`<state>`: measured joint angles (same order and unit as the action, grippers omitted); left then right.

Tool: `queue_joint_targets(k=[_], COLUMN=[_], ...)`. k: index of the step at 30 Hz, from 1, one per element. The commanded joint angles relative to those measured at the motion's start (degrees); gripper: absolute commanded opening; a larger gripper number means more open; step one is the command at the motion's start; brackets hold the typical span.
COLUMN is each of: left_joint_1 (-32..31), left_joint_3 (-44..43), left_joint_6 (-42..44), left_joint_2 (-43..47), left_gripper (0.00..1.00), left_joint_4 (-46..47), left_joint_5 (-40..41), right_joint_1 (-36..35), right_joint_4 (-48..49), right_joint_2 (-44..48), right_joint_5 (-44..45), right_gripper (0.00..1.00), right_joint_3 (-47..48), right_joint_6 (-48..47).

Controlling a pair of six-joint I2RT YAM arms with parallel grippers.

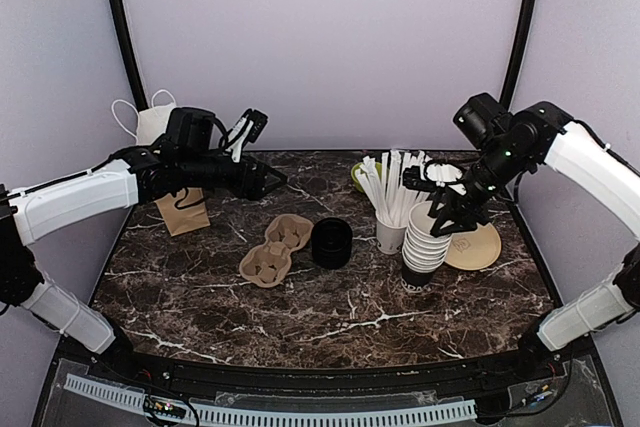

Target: Pack the takeout coffee

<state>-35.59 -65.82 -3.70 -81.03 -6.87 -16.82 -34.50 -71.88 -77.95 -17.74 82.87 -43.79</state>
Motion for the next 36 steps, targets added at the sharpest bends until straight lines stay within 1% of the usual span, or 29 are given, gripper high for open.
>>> queue_joint_targets(k=[1,4,6,11,14,15,19,23,28,32,36], left_joint_1=[-0.42,-0.61,-0.78,-1.33,-1.49,-1.49,-1.79,-2.10,-3.03,-3.85,-4.38], left_joint_3=[1.17,1.34,1.58,2.30,2.61,2.66,2.72,2.87,2.94,1.75,1.20], left_joint_6=[-0.75,-1.20,-1.46,-1.86,-1.94,-1.95,-1.96,-1.99,-2.18,-1.80,-1.76], left_joint_2=[1.30,1.31,1.36,1.32,1.20,1.18,1.25,1.02,-0.12,-1.75,-2.94], left_gripper=[0.70,0.70,0.70,0.70,0.70,0.70,0.70,0.69,0.69,0.68,0.68], left_joint_4=[1.02,1.38,1.68,2.27,2.39,2.35,2.30,2.40,2.73,2.10,2.44], left_joint_5=[0.55,0.66,0.68,0.84,0.93,0.92,1.16,1.34,1.16,0.83,0.77], right_joint_1=[-0.47,-0.48,-0.48,-0.56,-0.82,-0.91,-0.92,-0.92,-0.92,-0.95,-1.07], right_joint_4=[-1.17,-1.05,-0.29,0.11,0.38,0.56,1.33,2.65,3.88,4.70,5.37], right_joint_2=[1.77,2.23,2.70,2.87,2.90,2.97,3.69,5.01,6.81,7.41,8.72], right_joint_5=[-3.54,-3.65,-2.09,-1.41,-0.75,-0.39,-0.14,0.04,0.67,1.08,1.50], right_gripper=[0.44,0.47,0.48,0.46,0.42,0.41,0.26,0.13,0.00,0.00,0.00], right_joint_3=[1.88,0.30,-1.11,-3.83,-5.06,-5.36,-5.35,-5.09,-4.86,-5.37,-3.88], right_joint_6=[0.77,0.64,0.99,1.16,1.34,1.38,1.76,1.94,1.94,2.11,2.39])
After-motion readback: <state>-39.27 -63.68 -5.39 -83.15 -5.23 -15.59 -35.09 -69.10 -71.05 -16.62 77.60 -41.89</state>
